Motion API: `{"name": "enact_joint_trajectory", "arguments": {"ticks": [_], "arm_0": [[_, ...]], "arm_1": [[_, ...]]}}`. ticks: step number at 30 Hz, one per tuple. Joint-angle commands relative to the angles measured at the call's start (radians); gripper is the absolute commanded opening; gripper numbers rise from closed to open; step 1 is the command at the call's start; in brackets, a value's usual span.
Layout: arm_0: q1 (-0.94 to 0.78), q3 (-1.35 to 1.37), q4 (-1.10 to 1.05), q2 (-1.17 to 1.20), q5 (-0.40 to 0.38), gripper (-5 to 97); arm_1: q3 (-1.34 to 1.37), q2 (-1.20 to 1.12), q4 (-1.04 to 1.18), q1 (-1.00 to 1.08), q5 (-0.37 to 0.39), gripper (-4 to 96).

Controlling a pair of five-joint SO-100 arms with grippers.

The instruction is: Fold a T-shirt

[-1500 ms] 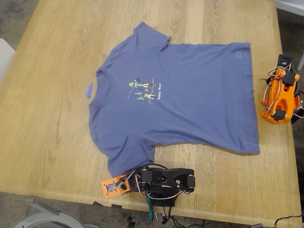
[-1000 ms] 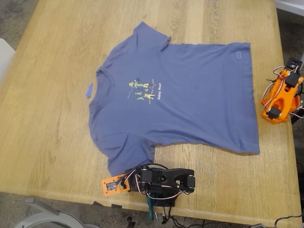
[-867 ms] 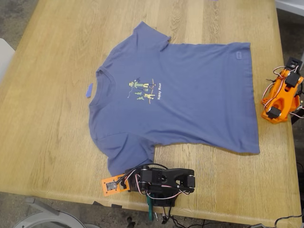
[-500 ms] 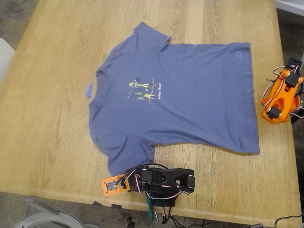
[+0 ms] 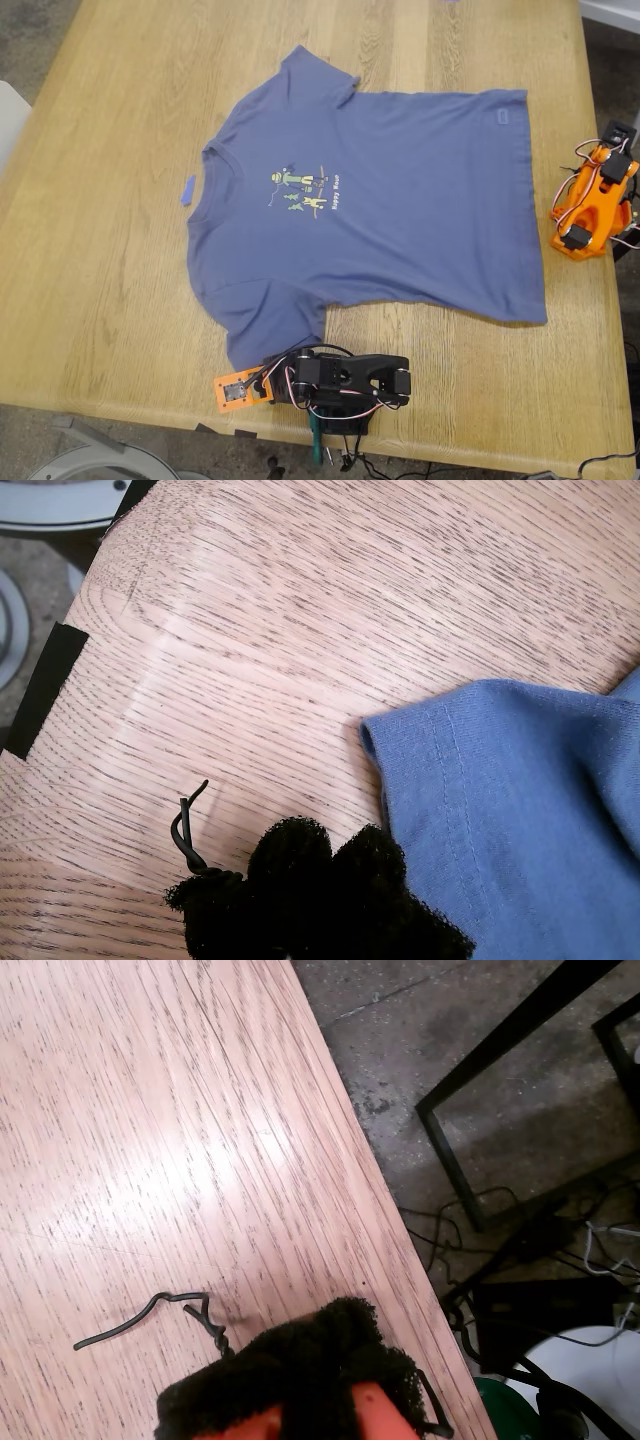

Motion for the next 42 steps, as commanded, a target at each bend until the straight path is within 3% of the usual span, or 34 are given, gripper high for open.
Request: {"name": "enact_joint_trajectory", "arguments": {"ticks": [1,4,9,13,16,21,25,33,38,42], "arm_0": [[0.003,-0.014,0.008,0.110,0.006,0],[0.003,-0.014,0.008,0.110,0.006,0],[0.012,-0.014,0.009,0.110,-0.018,0],[0.052,-0.014,0.009,0.110,-0.103,0],[0.071,-0.014,0.005,0.110,-0.198,0],[0.075,-0.014,-0.169,0.112,-0.264,0],[0.103,-0.014,-0.344,0.112,-0.307,0],[0.137,-0.023,-0.454,0.114,-0.224,0],[0.227,-0.081,-0.522,0.114,-0.216,0],[0.282,-0.149,-0.517,0.112,-0.164,10]], "arm_1": [[0.067,-0.003,0.003,0.046,-0.005,5.7],[0.067,-0.003,0.003,0.054,-0.006,11.9],[0.067,-0.003,0.003,0.038,-0.006,11.2],[0.067,-0.003,0.003,0.025,-0.006,10.5],[0.067,-0.003,0.003,-0.006,-0.021,15.3],[0.048,-0.003,-0.114,-0.002,-0.043,18.7],[-0.020,-0.003,-0.201,-0.038,0.020,20.7],[-0.222,-0.003,-0.298,-0.196,0.210,17.9],[-0.339,-0.003,-0.371,-0.356,0.258,15.4],[-0.436,-0.003,-0.360,-0.502,0.284,17.6]]}}
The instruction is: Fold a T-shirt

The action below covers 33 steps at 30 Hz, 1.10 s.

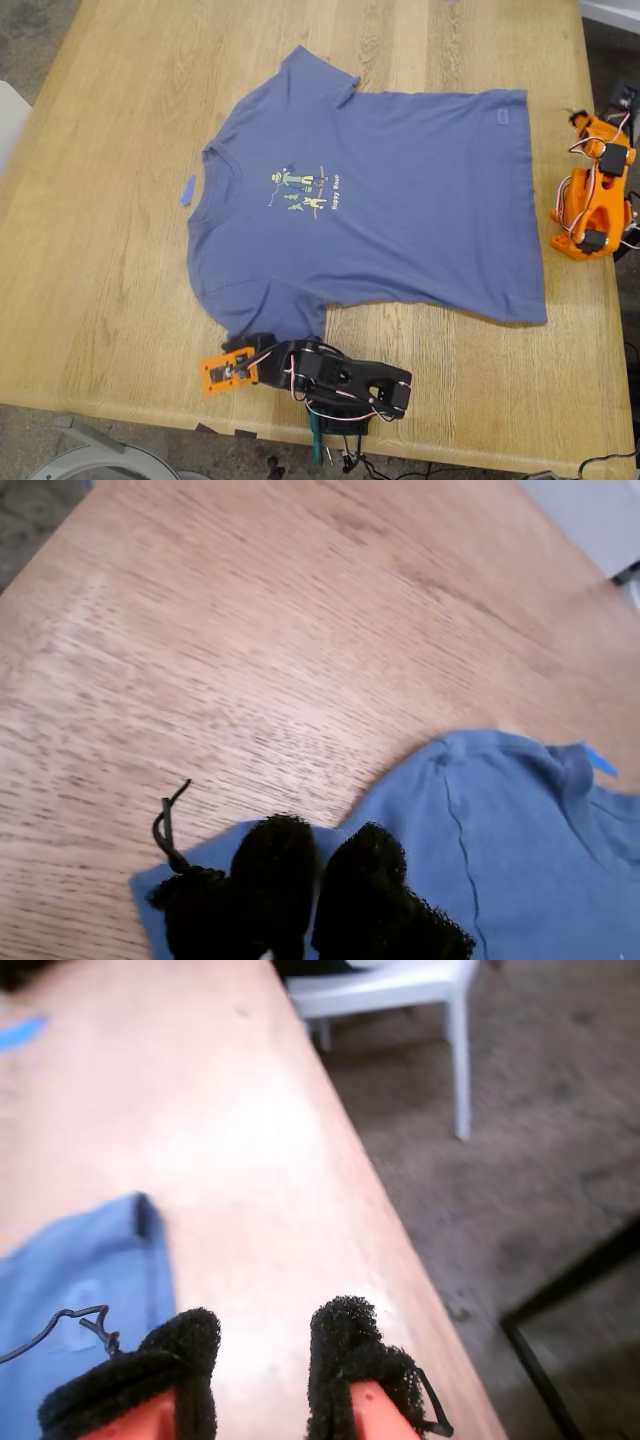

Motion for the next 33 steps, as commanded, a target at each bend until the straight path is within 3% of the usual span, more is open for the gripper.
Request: {"name": "enact_joint_trajectory", "arguments": {"ticks": [1,6,9,14,18,25,33], "arm_0": [[0.035,-0.129,-0.009,0.112,0.049,12],[0.040,-0.201,0.037,0.112,0.115,22],[0.052,-0.222,0.037,0.112,0.176,35],[0.057,-0.225,0.014,0.112,0.285,53],[0.110,-0.238,0.014,0.110,0.305,68],[0.172,-0.419,0.284,0.012,0.336,71],[0.293,-0.810,0.477,-0.417,0.354,73]], "arm_1": [[-0.110,0.008,-0.006,-0.089,0.015,18.7],[-0.224,0.008,0.066,-0.133,0.028,32.6],[-0.288,0.009,0.124,-0.144,0.031,38.8],[-0.342,0.009,0.117,-0.187,-0.057,50.0],[-0.414,0.009,0.241,-0.313,-0.130,51.7],[-0.584,0.005,0.528,-0.563,-0.209,48.1],[-0.761,-0.057,0.792,-0.723,-0.276,47.0]]}}
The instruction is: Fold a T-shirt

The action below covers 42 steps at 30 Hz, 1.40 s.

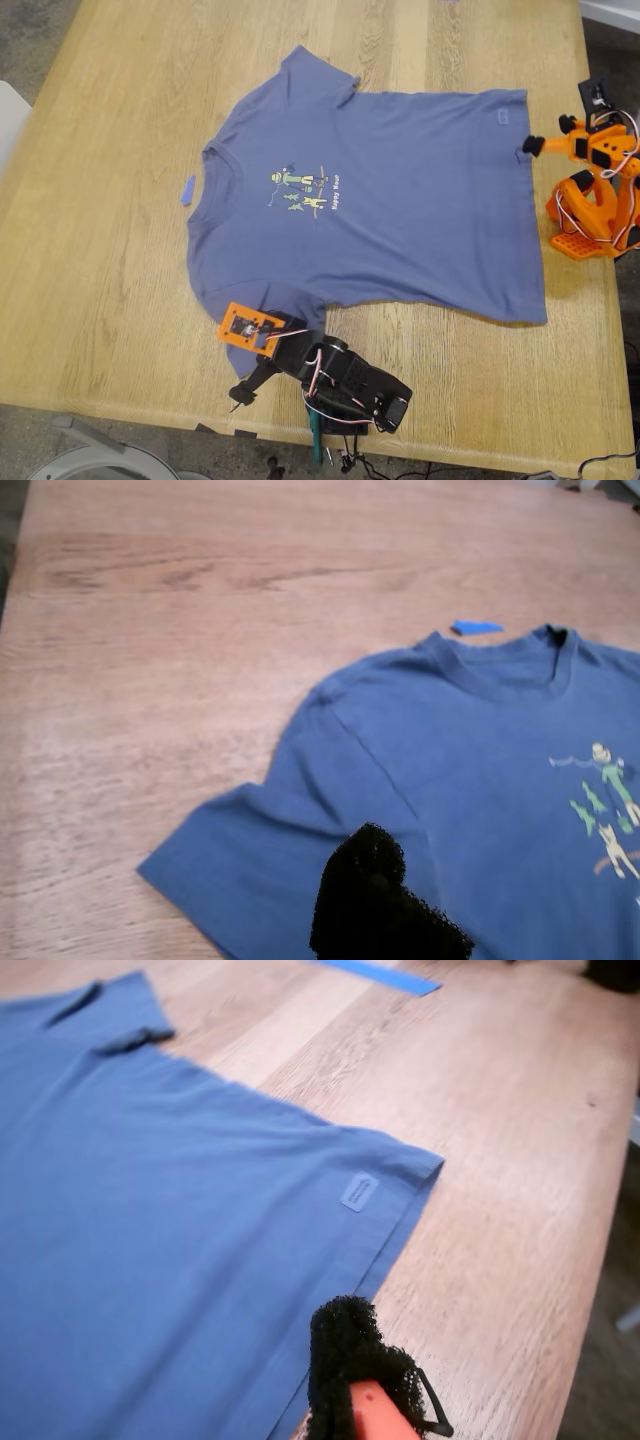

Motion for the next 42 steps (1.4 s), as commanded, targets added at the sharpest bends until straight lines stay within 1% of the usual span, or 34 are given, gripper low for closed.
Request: {"name": "enact_joint_trajectory", "arguments": {"ticks": [1,6,12,16,20,29,31,33,35,42], "arm_0": [[0.078,-0.258,0.066,-0.213,0.006,74],[0.210,-0.423,0.126,-0.420,0.009,77],[0.314,-0.448,0.127,-0.543,0.006,81],[0.380,-0.469,0.158,-0.615,-0.009,82],[0.411,-0.506,0.160,-0.706,-0.002,82],[0.423,-0.580,0.054,-0.896,0.043,82],[0.420,-0.600,0.009,-0.946,0.049,82],[0.419,-0.620,-0.054,-1.002,0.060,82],[0.410,-0.640,-0.135,-1.069,0.066,82],[0.393,-0.758,-0.325,-1.299,0.069,82]], "arm_1": [[-0.074,-0.044,0.035,-0.055,-0.015,46.7],[-0.135,-0.202,0.034,-0.164,-0.015,45.6],[-0.143,-0.341,0.029,-0.400,-0.041,41.4],[-0.118,-0.422,-0.011,-0.557,-0.031,39.9],[-0.097,-0.529,-0.147,-0.684,-0.043,36.2],[-0.025,-0.761,-0.522,-0.857,-0.041,35.3],[-0.029,-0.824,-0.598,-0.882,-0.040,35.3],[-0.046,-0.897,-0.681,-0.908,-0.061,35.3],[-0.081,-0.983,-0.749,-0.936,-0.066,35.3],[-0.186,-1.218,-0.940,-0.980,-0.031,35.3]]}}
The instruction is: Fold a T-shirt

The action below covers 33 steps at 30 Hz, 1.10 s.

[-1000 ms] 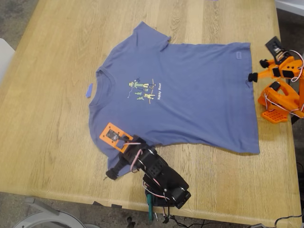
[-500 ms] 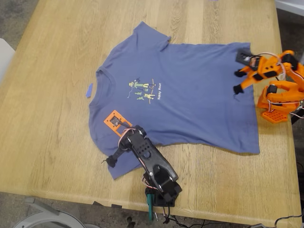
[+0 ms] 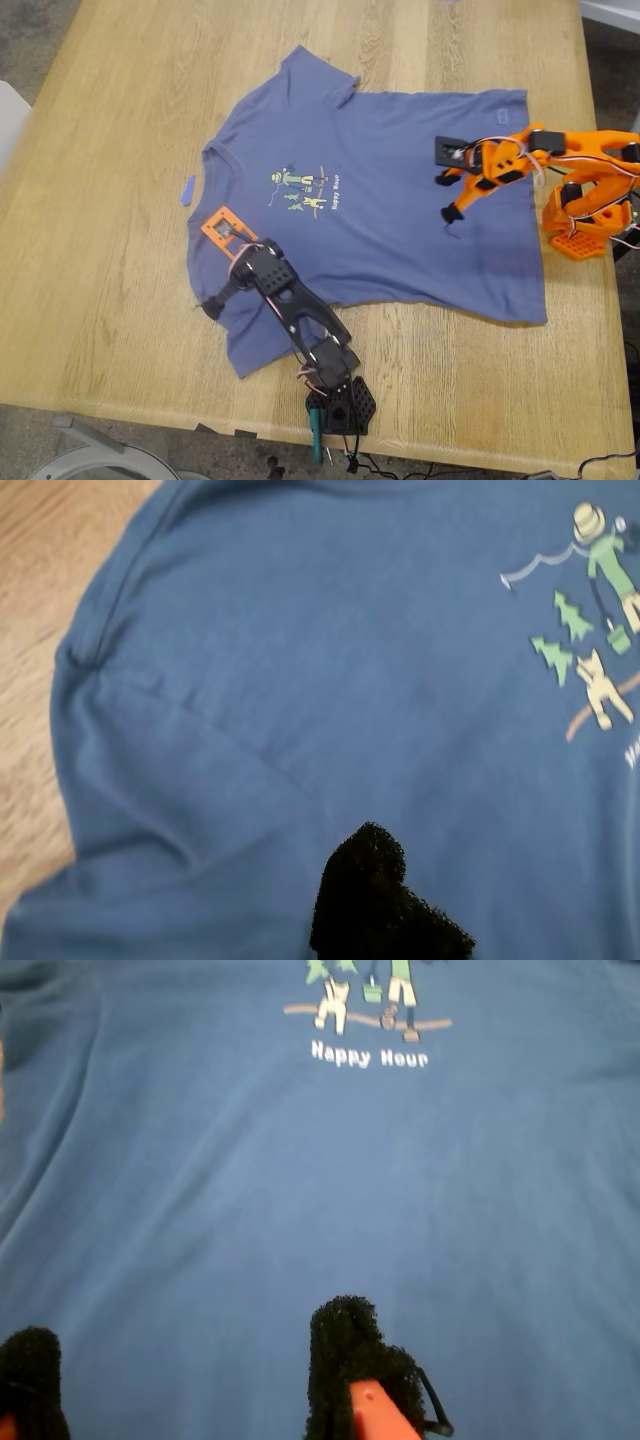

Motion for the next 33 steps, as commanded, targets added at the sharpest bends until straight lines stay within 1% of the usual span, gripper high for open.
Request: {"name": "enact_joint_trajectory", "arguments": {"ticks": [1,3,8,14,20,26,33], "arm_0": [[-0.008,-0.124,-0.100,-0.041,0.014,82],[-0.012,-0.127,-0.144,-0.081,0.020,81],[-0.023,-0.152,-0.253,-0.189,0.077,80],[-0.021,-0.249,-0.382,-0.357,0.084,80],[-0.015,-0.397,-0.405,-0.517,0.103,80],[-0.012,-0.609,-0.426,-0.713,0.110,79],[-0.003,-0.853,-0.425,-0.920,0.120,79]], "arm_1": [[-0.098,-0.060,-0.061,-0.011,0.014,35.3],[-0.123,-0.100,-0.089,-0.014,0.020,35.3],[-0.173,-0.176,-0.138,-0.009,0.017,35.3],[-0.204,-0.262,-0.218,-0.021,0.038,33.9],[-0.221,-0.327,-0.270,-0.032,0.044,33.5],[-0.227,-0.373,-0.301,-0.074,0.028,32.6],[-0.232,-0.428,-0.336,-0.138,0.049,31.2]]}}
